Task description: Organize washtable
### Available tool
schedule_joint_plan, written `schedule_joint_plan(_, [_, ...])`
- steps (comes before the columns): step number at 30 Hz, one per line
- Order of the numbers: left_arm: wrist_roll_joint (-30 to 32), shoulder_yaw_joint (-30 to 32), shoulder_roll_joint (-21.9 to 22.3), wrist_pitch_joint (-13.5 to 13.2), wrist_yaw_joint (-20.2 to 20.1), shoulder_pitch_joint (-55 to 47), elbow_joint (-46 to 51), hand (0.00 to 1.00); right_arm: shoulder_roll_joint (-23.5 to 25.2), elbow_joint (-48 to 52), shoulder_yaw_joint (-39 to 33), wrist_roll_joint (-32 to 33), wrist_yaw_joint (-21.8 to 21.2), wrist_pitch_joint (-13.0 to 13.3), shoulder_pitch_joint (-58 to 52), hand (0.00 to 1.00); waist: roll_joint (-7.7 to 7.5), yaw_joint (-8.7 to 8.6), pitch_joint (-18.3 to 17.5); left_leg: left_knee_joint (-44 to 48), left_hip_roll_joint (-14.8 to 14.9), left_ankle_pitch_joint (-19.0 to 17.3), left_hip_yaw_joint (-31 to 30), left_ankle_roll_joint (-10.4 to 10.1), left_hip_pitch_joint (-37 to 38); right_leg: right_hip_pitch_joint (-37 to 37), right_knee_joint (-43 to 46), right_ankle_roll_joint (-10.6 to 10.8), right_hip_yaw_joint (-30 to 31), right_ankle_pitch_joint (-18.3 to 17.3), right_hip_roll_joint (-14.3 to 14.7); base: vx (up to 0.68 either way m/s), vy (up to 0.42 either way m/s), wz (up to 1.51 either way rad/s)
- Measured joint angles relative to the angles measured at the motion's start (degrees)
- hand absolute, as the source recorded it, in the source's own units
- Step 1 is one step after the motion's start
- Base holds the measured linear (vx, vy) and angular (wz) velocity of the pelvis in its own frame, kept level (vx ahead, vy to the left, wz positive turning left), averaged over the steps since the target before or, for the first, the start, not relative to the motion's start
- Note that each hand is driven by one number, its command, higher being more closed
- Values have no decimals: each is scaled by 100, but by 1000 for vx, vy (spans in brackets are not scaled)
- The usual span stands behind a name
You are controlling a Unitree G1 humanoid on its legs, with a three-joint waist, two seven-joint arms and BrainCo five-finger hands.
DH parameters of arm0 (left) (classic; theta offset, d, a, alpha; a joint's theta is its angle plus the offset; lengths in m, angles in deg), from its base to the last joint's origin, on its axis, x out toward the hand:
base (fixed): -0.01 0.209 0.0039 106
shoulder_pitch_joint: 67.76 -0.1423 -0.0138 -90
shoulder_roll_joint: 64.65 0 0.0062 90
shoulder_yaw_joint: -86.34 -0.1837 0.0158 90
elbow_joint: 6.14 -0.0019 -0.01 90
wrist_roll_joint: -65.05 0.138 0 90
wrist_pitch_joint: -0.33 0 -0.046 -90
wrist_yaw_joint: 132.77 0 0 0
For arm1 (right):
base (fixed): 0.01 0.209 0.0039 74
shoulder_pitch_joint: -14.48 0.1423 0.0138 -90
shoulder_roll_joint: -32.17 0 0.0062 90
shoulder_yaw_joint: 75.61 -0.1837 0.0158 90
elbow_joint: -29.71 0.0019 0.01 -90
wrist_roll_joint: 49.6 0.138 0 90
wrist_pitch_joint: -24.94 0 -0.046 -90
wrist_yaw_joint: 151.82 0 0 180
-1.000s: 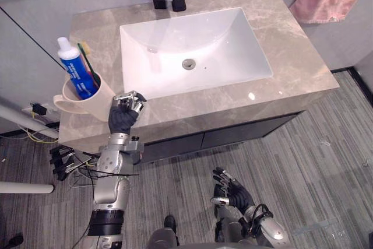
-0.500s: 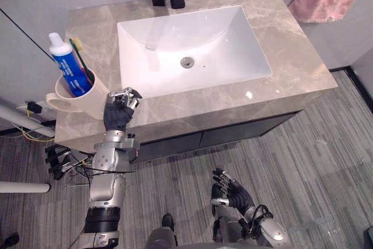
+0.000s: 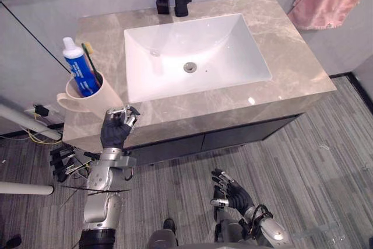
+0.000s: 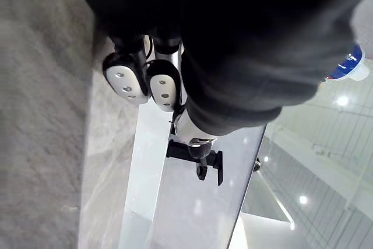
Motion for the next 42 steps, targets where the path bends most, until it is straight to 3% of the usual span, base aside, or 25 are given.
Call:
schedule_joint_plan(6, [-33,7,2,86,21,-128,-1,100,-94,-26,4,-4,-59,-35,0,0,102,7,-107,-2,12,1,-37,0,2,20,1,-14,-33,16,-7,4,8,1])
schedule_joint_plan(18, [60,338,2,184,276,-110,-144,100,-88,-235,-10,-50,-61,-104,-148,0,96,-3,-276,-4,34,2,-48,-2,13,37,0,-21,-49,10,-5,0,0,0])
schedule_joint_plan(37, [205,322,-69,229,399,492,-410,100,-107,-229,-219,-50,-62,-109,-206,0,91,-13,-308,-8,74,-5,13,-14,-88,-105,1,-62,-9,14,39,1,1,-1])
schedule_joint_plan(42, [211,277,-344,240,402,662,-669,100,-129,-224,-215,-50,-63,-109,-221,0,50,-16,-319,2,36,-5,64,-14,-128,-166,1,-59,62,76,16,-8,22,-4])
